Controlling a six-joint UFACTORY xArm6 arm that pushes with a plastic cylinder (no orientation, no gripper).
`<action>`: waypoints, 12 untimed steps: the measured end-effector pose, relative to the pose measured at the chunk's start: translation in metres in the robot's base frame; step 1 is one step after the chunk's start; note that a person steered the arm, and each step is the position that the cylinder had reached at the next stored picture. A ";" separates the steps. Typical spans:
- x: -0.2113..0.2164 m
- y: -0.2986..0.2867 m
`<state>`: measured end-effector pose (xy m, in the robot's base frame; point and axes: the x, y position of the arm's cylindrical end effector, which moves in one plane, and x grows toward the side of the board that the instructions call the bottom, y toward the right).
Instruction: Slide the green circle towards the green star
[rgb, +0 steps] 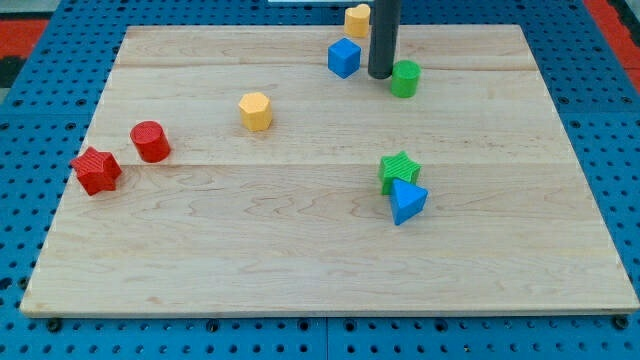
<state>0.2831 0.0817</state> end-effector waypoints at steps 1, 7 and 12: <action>-0.005 0.008; 0.071 0.098; 0.104 0.017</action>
